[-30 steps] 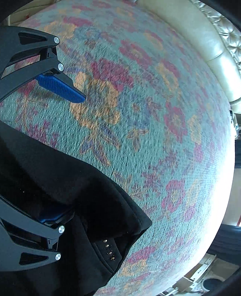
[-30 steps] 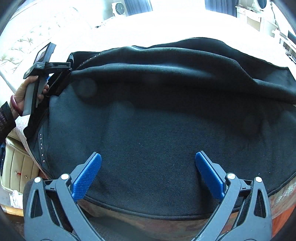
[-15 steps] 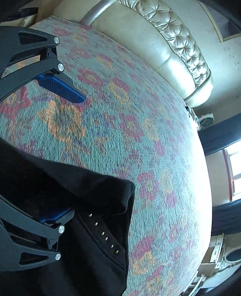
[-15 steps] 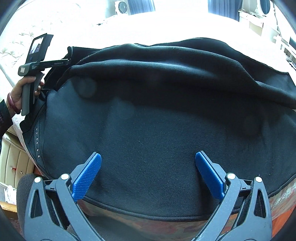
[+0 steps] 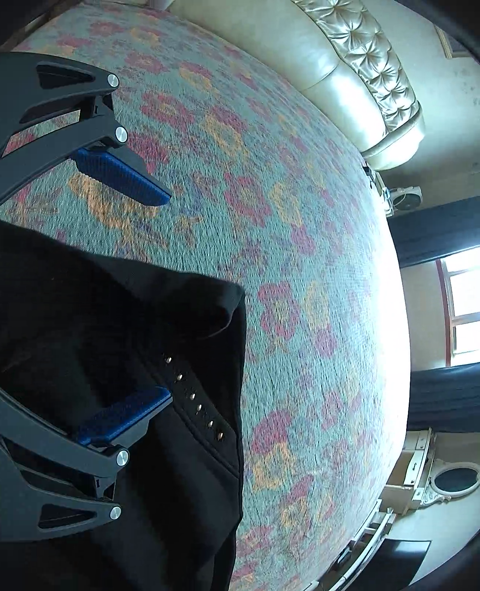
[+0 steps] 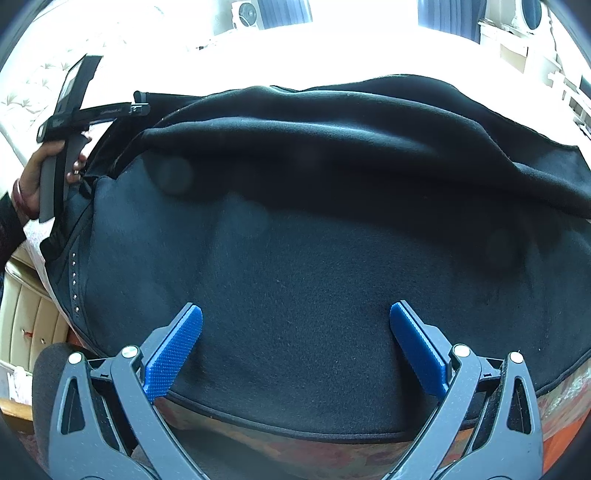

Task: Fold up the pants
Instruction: 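Grasp the studded edge of the black garment with the left gripper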

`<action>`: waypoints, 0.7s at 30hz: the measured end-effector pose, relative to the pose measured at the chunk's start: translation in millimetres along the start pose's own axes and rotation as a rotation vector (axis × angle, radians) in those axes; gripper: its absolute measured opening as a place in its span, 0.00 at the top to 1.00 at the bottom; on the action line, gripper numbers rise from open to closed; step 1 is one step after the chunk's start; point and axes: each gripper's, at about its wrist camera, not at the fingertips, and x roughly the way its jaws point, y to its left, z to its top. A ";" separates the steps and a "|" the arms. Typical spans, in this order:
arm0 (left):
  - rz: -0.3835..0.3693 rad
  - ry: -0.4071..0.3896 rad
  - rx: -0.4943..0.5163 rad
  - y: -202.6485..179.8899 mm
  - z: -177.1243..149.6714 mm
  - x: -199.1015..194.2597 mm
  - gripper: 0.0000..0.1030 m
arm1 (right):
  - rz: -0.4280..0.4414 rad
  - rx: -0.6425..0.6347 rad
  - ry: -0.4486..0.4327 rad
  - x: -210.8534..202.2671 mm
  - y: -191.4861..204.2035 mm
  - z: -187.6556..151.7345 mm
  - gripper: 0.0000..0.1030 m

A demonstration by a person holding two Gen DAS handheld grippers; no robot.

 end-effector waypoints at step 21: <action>-0.084 0.180 -0.134 45.4 12.9 41.7 0.91 | 0.364 0.030 -0.088 -27.5 -51.0 120.6 0.02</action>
